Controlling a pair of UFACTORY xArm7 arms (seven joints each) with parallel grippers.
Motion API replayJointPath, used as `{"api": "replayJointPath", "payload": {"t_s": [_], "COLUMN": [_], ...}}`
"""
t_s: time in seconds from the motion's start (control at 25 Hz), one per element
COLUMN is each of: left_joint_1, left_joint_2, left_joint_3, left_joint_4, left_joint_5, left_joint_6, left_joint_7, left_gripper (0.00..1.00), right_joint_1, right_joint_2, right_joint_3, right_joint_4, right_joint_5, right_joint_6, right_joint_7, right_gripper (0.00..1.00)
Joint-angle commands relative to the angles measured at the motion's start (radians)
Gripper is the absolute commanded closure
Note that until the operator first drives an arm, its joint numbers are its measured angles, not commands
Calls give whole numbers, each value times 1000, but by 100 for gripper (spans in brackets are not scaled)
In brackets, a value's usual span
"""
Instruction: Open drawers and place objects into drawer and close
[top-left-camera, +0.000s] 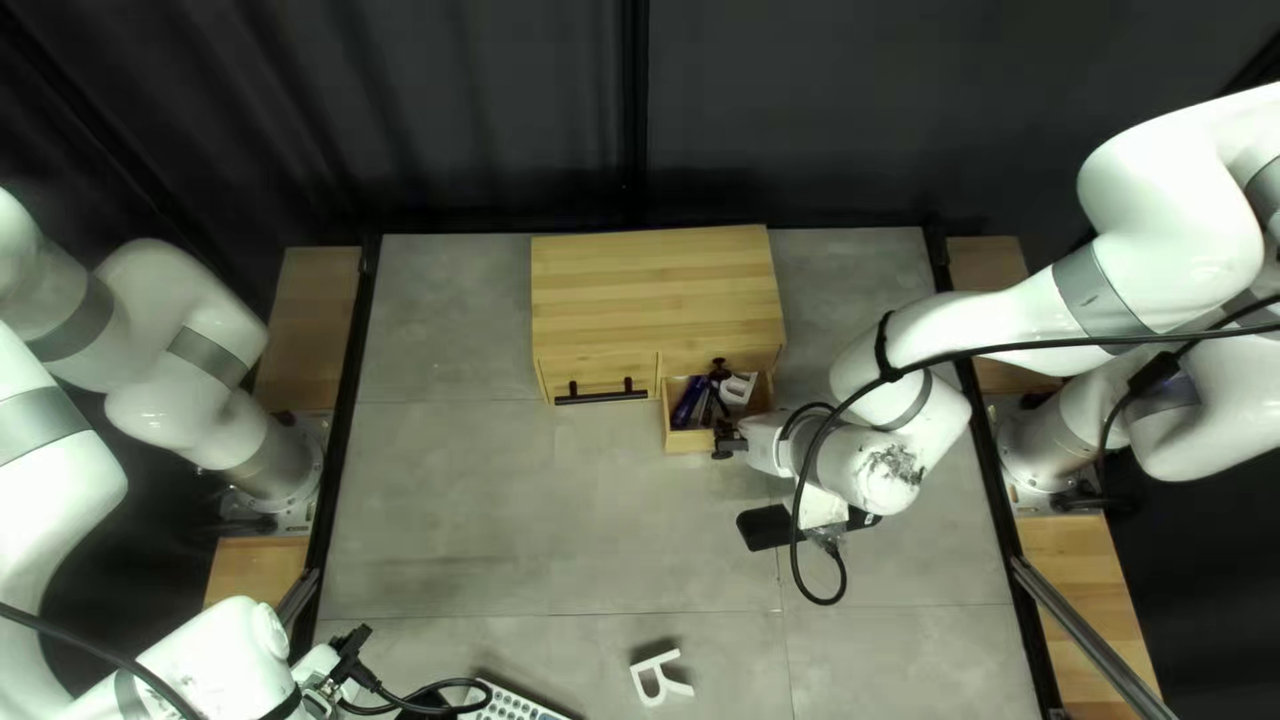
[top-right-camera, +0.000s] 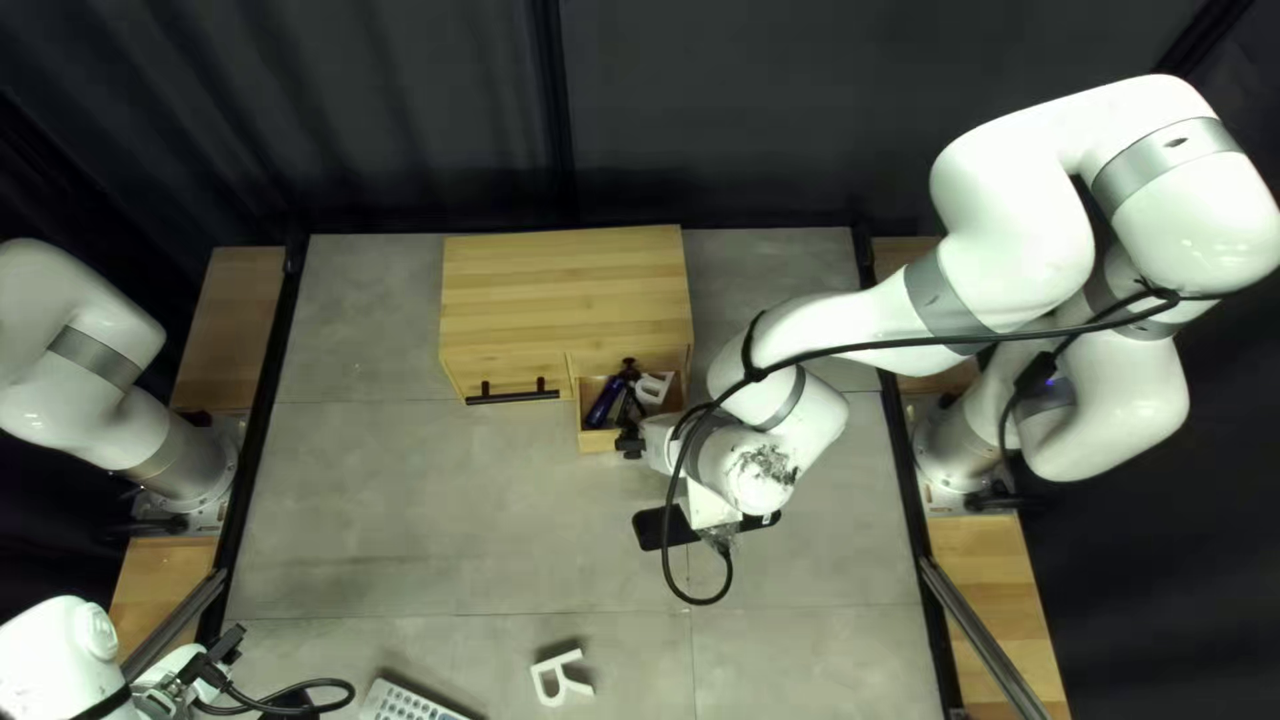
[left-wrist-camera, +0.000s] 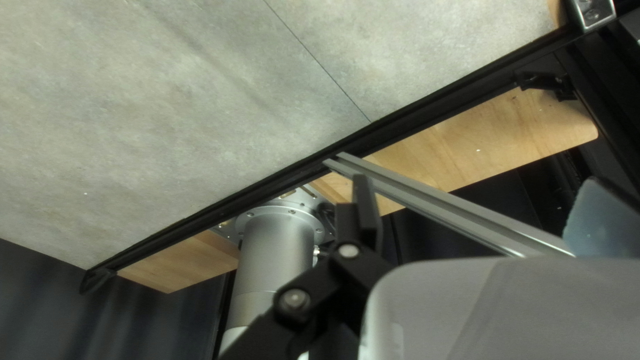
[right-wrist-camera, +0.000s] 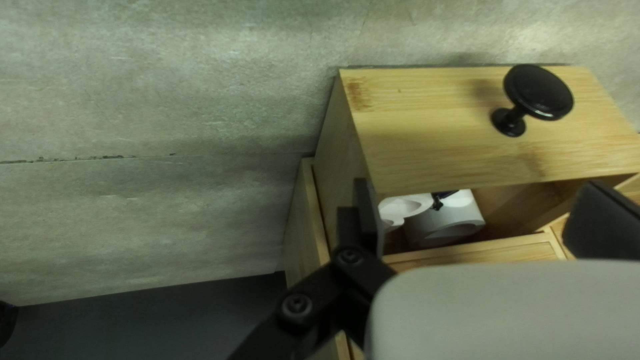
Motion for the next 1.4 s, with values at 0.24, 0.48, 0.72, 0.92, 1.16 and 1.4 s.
{"api": "replayJointPath", "payload": {"t_s": [0.24,0.48,0.72,0.92,1.16,1.4], "left_joint_1": [0,0,0,0,0,0], "left_joint_2": [0,0,0,0,0,0], "left_joint_3": [0,0,0,0,0,0], "left_joint_4": [0,0,0,0,0,0], "left_joint_5": [0,0,0,0,0,0], "left_joint_6": [0,0,0,0,0,0], "left_joint_7": [0,0,0,0,0,0], "left_gripper": [0,0,0,0,0,0], "right_joint_1": [51,84,98,99,92,85], "right_joint_2": [54,186,278,328,342,323], "right_joint_3": [50,69,70,63,52,47], "right_joint_4": [136,280,362,392,373,352], "right_joint_5": [183,241,248,235,204,182], "right_joint_6": [184,316,357,360,327,310], "right_joint_7": [-82,-62,-63,-72,-63,-75], "right_gripper": [0,0,0,0,0,0]}}
